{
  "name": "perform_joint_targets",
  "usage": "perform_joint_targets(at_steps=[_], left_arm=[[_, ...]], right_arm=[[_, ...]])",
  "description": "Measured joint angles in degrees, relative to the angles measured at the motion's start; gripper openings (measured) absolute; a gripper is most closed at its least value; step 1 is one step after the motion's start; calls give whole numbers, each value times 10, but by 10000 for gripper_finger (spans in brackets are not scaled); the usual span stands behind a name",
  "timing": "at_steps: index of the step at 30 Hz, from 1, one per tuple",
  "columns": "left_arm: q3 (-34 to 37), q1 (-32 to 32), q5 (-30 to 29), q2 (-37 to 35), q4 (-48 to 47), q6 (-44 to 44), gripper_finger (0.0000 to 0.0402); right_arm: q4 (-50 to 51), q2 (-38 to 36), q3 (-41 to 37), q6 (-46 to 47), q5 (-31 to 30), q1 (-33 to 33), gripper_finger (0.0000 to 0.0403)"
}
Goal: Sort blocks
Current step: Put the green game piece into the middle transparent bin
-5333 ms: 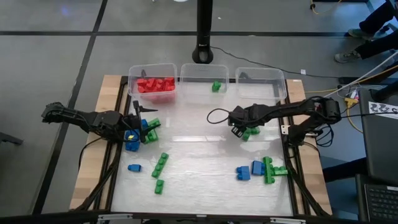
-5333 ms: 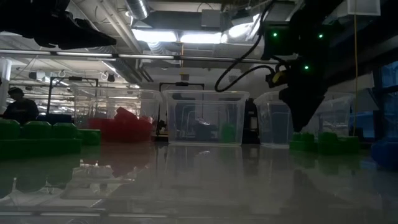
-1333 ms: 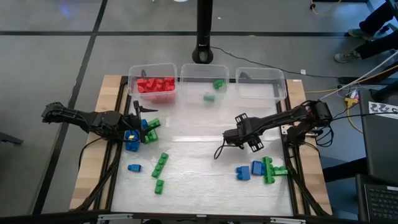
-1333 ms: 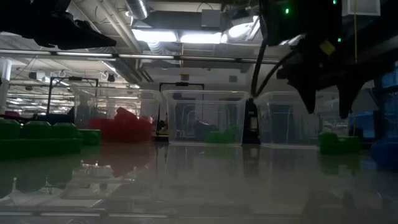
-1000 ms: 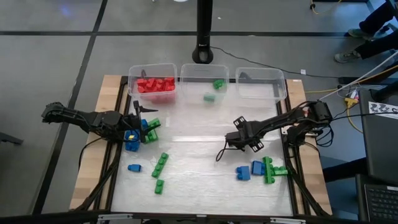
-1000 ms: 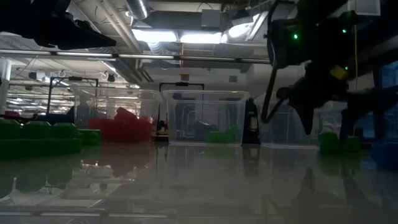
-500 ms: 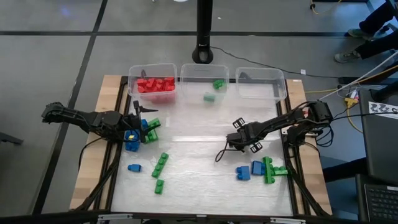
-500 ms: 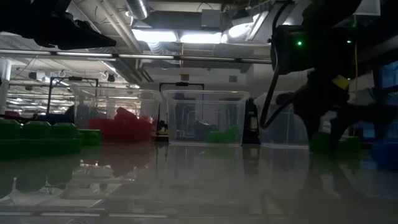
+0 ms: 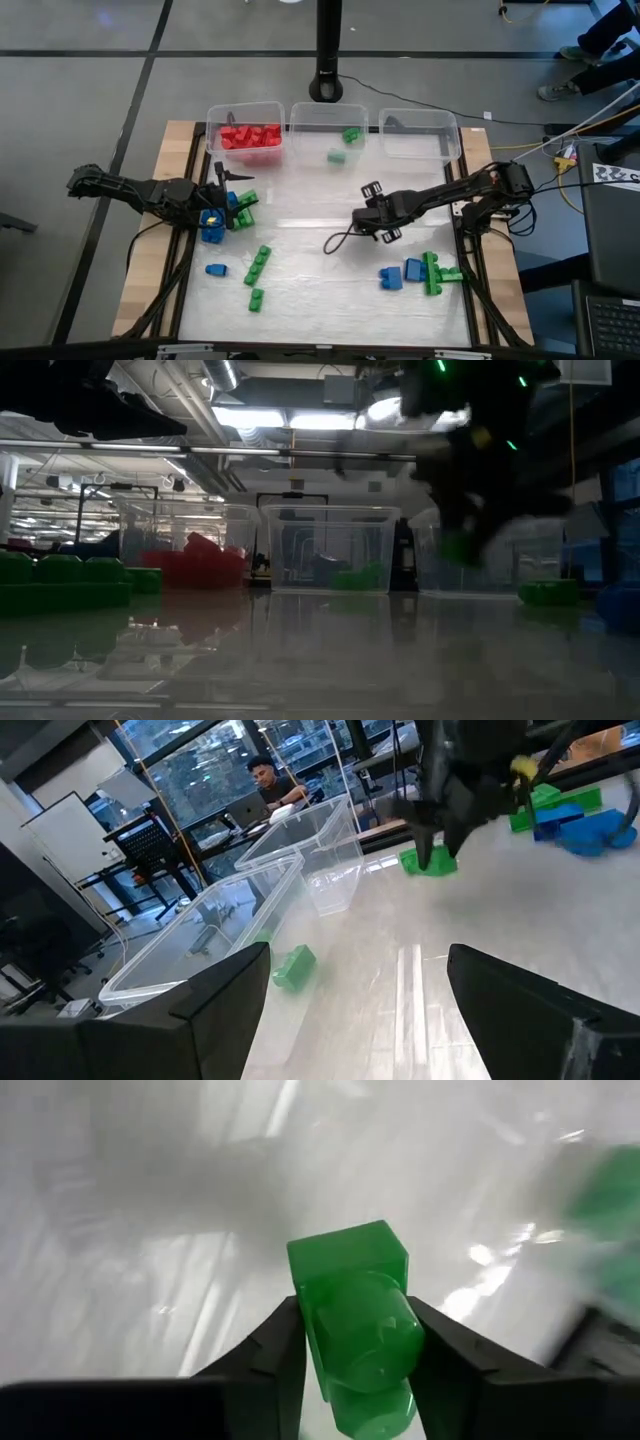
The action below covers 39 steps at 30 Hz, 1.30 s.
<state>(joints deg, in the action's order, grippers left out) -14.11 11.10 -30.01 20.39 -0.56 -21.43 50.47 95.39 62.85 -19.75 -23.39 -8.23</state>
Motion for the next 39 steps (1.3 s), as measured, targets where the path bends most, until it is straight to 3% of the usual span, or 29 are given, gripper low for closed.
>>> perform_joint_targets(at_steps=[8, 15, 20, 27, 34, 39], left_arm=[[0, 0, 0, 0, 0, 0, 296], [0, 0, 0, 0, 0, 0, 296], [0, 0, 0, 0, 0, 0, 296], [0, 0, 0, 0, -1, 0, 296], [0, 0, 0, 0, -1, 0, 296], [0, 0, 0, 0, -1, 0, 296]], right_arm=[[31, 0, 159, -37, -82, 51, 137], [-33, 0, 257, -101, -102, 146, 137], [-154, 0, 266, -137, -83, 227, 137], [-253, 26, 266, -136, 8, 324, 141], [-286, 72, 266, -97, 30, 359, 145], [-280, 87, 266, -89, 35, 360, 198]])
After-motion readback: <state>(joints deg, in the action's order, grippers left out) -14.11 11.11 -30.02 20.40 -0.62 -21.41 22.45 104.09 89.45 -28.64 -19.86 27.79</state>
